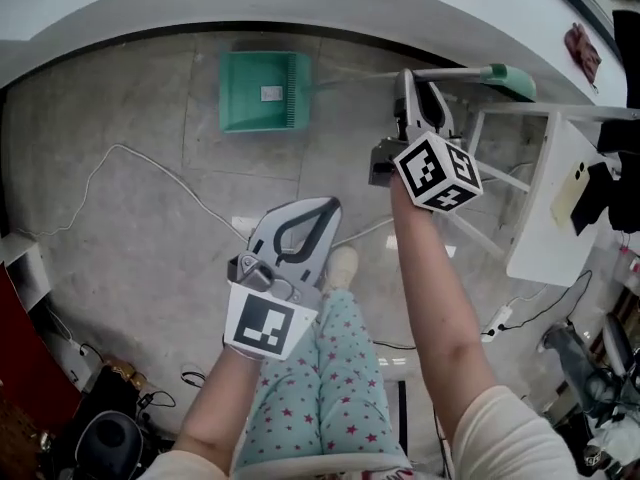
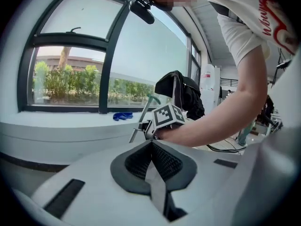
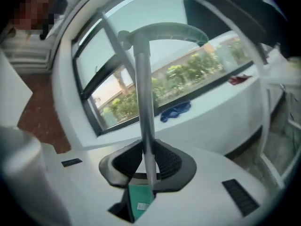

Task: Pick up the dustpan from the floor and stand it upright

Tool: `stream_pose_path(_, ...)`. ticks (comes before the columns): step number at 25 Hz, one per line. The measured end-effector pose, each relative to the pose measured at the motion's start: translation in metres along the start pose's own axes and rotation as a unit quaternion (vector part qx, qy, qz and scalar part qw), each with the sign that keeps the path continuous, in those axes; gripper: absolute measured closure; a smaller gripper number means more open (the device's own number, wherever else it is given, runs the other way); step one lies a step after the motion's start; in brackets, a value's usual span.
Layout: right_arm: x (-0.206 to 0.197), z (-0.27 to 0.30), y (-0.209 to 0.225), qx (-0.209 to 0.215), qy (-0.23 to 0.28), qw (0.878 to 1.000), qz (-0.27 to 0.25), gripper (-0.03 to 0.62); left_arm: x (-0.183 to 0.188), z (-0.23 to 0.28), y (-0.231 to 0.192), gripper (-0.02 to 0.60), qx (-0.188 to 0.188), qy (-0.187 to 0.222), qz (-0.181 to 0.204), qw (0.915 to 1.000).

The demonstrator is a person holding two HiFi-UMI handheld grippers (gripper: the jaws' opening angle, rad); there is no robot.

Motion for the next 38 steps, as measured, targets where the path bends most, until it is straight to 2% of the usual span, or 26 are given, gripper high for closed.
stream_pose_path(2, 0.010, 0.013, -0.035, 0.046, -0.026, 0.996, -0.074, 0.497, 0.007, -0.014, -0.006, 0.561, 0.014, 0.006, -0.006, 0.9999)
stream_pose_path(5, 0.015, 0.024, -0.075, 0.088, -0.065, 0.979, -0.175, 0.497, 0.011, -0.033, -0.011, 0.561, 0.029, 0.006, -0.019, 0.9994)
stream_pose_path(8, 0.006, 0.029, -0.095, 0.116, -0.085, 0.961, -0.234, 0.496, 0.017, -0.050, -0.011, 0.561, 0.043, 0.008, -0.035, 0.9984)
stream_pose_path(10, 0.007, 0.030, -0.093, 0.116, -0.084, 0.964, -0.222, 0.493, 0.024, -0.059, -0.010, 0.561, 0.047, 0.017, -0.039, 0.9980)
stream_pose_path(12, 0.010, 0.029, -0.083, 0.095, -0.082, 0.974, -0.188, 0.490, 0.028, -0.065, -0.009, 0.561, 0.046, 0.021, -0.038, 0.9980)
stream_pose_path(14, 0.008, 0.022, -0.070, 0.070, -0.096, 0.978, -0.171, 0.469, 0.030, -0.068, -0.006, 0.561, 0.044, 0.021, -0.041, 0.9980)
stream_pose_path(16, 0.006, 0.009, -0.058, 0.050, -0.121, 0.972, -0.194, 0.436, 0.032, -0.069, -0.002, 0.561, 0.039, 0.023, -0.046, 0.9979)
stream_pose_path(18, 0.008, -0.011, -0.052, 0.038, -0.133, 0.966, -0.220, 0.433, 0.038, -0.071, 0.001, 0.561, 0.032, 0.025, -0.037, 0.9985)
stream_pose_path(21, 0.014, -0.043, -0.060, 0.038, -0.135, 0.966, -0.218, 0.427, 0.051, -0.079, 0.000, 0.561, 0.031, 0.031, -0.032, 0.9985)
stream_pose_path(26, 0.064, -0.110, -0.109, 0.059, -0.086, 0.978, -0.180, 0.427, 0.090, -0.084, 0.000, 0.561, 0.037, 0.046, -0.054, 0.9968)
stream_pose_path(29, 0.094, -0.161, -0.151, 0.077, -0.062, 0.982, -0.164, 0.428, 0.122, -0.091, 0.002, 0.561, 0.032, 0.063, -0.033, 0.9970)
stream_pose_path(30, 0.101, -0.178, -0.166, 0.089, -0.054, 0.981, -0.164, 0.453, 0.131, -0.095, 0.004, 0.561, 0.031, 0.065, -0.031, 0.9969)
stream_pose_path(31, 0.108, -0.193, -0.180, 0.101, -0.046, 0.979, -0.169, 0.529, 0.139, -0.098, 0.006, 0.561, 0.030, 0.066, -0.033, 0.9968)
stream_pose_path(32, 0.115, -0.205, -0.192, 0.114, -0.037, 0.977, -0.176, 0.563, 0.147, -0.099, 0.008, 0.561, 0.030, 0.065, -0.038, 0.9967)
stream_pose_path(35, 0.126, -0.230, -0.211, 0.136, -0.030, 0.976, -0.166, 0.563, 0.168, -0.098, 0.016, 0.561, 0.018, 0.064, -0.060, 0.9960)
stream_pose_path(38, 0.130, -0.248, -0.211, 0.135, -0.033, 0.979, -0.151, 0.563, 0.185, -0.101, 0.031, 0.561, -0.007, 0.066, -0.051, 0.9965)
Point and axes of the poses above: the fingertips, and each gripper's own axes: z forward along the fingers, y to its right, x out of its top, the point moved 4 cm from there along -z, backward along the fingers, and after that the axes turned 4 degrees about z, right-handed, at the moved point
